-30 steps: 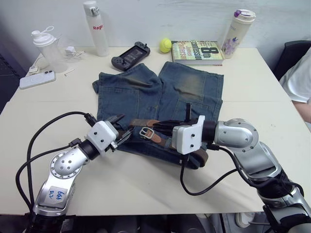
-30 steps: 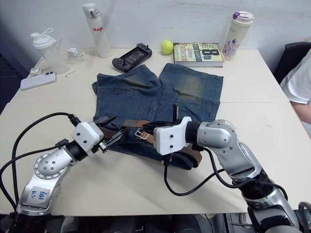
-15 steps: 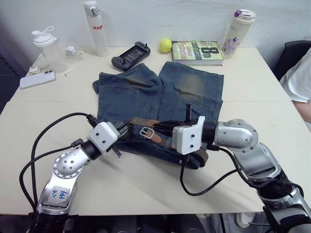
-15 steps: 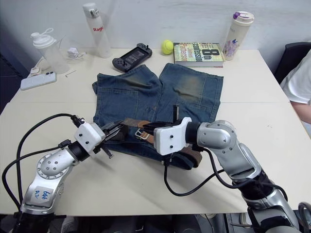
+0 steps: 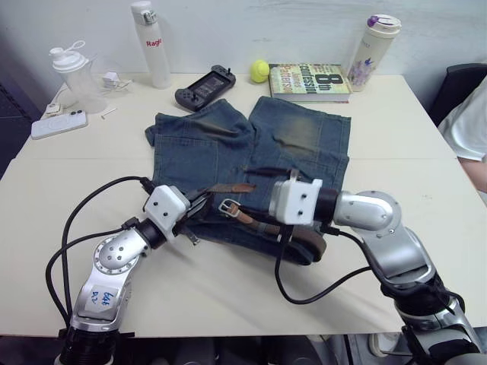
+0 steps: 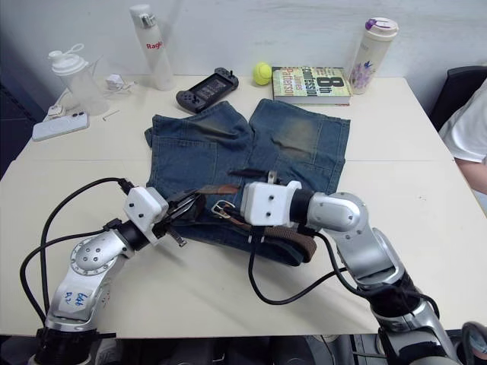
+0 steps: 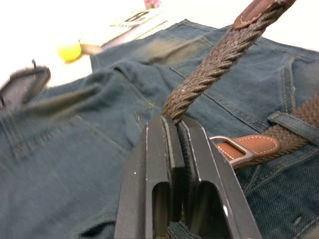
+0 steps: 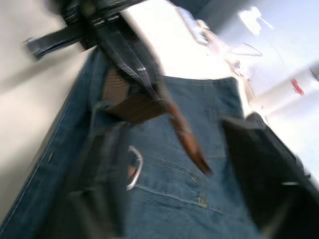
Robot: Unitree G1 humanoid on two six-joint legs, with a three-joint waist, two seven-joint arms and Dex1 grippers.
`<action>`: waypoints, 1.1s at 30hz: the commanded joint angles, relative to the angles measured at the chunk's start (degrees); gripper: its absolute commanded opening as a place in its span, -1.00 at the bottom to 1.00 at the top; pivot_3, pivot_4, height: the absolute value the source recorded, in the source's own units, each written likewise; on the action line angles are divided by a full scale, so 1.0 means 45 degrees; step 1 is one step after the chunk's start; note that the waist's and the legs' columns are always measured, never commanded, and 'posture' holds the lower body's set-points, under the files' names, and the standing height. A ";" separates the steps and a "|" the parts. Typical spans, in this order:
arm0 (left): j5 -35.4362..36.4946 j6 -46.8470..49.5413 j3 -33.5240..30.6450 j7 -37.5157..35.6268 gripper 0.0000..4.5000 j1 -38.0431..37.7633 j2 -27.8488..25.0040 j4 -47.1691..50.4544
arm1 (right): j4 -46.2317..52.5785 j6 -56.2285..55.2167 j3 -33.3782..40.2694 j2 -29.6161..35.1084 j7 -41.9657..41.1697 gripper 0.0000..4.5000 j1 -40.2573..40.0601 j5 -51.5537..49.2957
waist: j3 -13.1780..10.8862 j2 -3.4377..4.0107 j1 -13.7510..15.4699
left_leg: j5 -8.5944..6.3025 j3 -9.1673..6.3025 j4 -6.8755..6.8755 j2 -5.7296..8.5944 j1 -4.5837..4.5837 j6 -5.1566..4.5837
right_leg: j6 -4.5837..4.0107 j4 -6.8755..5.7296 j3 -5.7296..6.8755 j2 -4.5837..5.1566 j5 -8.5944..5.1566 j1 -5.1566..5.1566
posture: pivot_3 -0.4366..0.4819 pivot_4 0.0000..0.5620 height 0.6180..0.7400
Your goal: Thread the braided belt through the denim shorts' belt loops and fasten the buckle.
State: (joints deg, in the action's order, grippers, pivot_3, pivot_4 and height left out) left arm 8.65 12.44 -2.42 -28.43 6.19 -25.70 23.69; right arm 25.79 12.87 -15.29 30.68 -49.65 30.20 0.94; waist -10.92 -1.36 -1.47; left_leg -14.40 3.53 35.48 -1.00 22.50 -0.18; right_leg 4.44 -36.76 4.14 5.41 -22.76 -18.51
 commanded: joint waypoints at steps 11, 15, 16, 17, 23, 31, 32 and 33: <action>0.2392 0.2782 -0.2545 0.1465 -1.00 -0.0448 0.1020 -0.0517 | 0.1531 0.4062 -0.1676 -0.0818 0.2878 0.60 -0.2517 0.0352 | -0.0002 -0.0005 -0.0020 | 0.0000 -0.0001 -0.0008 0.0000 0.0001 0.0002 | 0.0000 -0.0001 -0.0003 0.0000 0.0000 -0.0015 | -0.05 -0.47 1.00; 0.2785 0.3293 -0.2845 0.1684 -1.00 -0.0019 0.0897 -0.0183 | 0.0144 0.3060 -0.2863 -0.1144 0.3883 0.60 -0.2301 0.1927 | -0.0003 -0.0011 -0.0003 | 0.0003 0.0002 -0.0008 0.0006 0.0004 0.0007 | 0.0000 -0.0001 -0.0004 0.0002 -0.0001 -0.0022 | -0.05 -0.47 1.00; 0.2922 0.3442 -0.2914 0.1713 -1.00 0.0154 0.0845 -0.0090 | -0.0084 0.2973 -0.2975 -0.1312 0.4079 0.60 -0.2282 0.2124 | -0.0003 -0.0012 0.0000 | 0.0005 0.0001 -0.0008 0.0006 0.0006 0.0011 | 0.0001 -0.0001 -0.0003 0.0002 -0.0001 -0.0022 | -0.05 -0.47 1.00; 0.3008 0.3538 -0.2934 0.1724 -1.00 0.0308 0.0789 -0.0019 | -0.0225 0.2938 -0.3041 -0.1467 0.4135 0.60 -0.2309 0.2197 | -0.0003 -0.0012 0.0001 | 0.0006 0.0000 -0.0007 0.0006 0.0006 0.0012 | 0.0001 -0.0004 -0.0002 0.0001 -0.0001 -0.0024 | -0.05 -0.47 1.00; 0.3278 0.3991 -0.2980 0.1868 -1.00 0.0814 0.0633 0.0231 | -0.1018 0.2681 -0.3367 -0.2020 0.4827 0.60 -0.2500 0.3246 | -0.0003 -0.0012 -0.0025 | 0.0008 0.0003 -0.0008 0.0007 0.0008 0.0017 | 0.0001 -0.0004 -0.0002 -0.0001 0.0000 -0.0023 | -0.05 -0.47 1.00; 0.3444 0.4171 -0.3071 0.1832 -1.00 0.0718 0.0462 0.0304 | -0.0642 0.3442 -0.2247 -0.2680 0.5926 0.60 -0.2948 0.3600 | -0.0003 -0.0012 0.0001 | 0.0011 0.0000 -0.0009 0.0006 0.0009 0.0023 | 0.0001 -0.0006 -0.0003 -0.0002 -0.0001 -0.0024 | -0.05 -0.47 1.00; 0.3436 0.4164 -0.3060 0.1820 -1.00 0.0705 0.0431 0.0297 | -0.0577 0.3474 -0.2154 -0.2698 0.5901 0.60 -0.2989 0.3524 | -0.0003 -0.0012 0.0001 | 0.0011 0.0000 -0.0009 0.0006 0.0009 0.0024 | 0.0001 -0.0006 -0.0002 -0.0003 -0.0001 -0.0024 | -0.05 -0.47 1.00; 0.3436 0.4167 -0.3050 0.1817 -1.00 0.0695 0.0407 0.0294 | -0.0541 0.3485 -0.2110 -0.2703 0.5863 0.60 -0.3013 0.3484 | -0.0003 -0.0012 0.0001 | 0.0010 -0.0001 -0.0009 0.0006 0.0009 0.0024 | 0.0001 -0.0006 -0.0003 -0.0002 -0.0001 -0.0024 | -0.05 -0.47 1.00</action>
State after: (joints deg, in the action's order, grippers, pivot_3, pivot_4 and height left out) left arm 23.42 31.78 -14.73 -20.53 9.28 -23.24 22.24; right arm 20.94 28.29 -26.39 18.75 -24.06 16.94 16.12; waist -10.94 -1.41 -1.46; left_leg -14.35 3.53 35.44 -0.97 22.54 -0.07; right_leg 4.44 -36.79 4.13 5.40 -22.76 -18.62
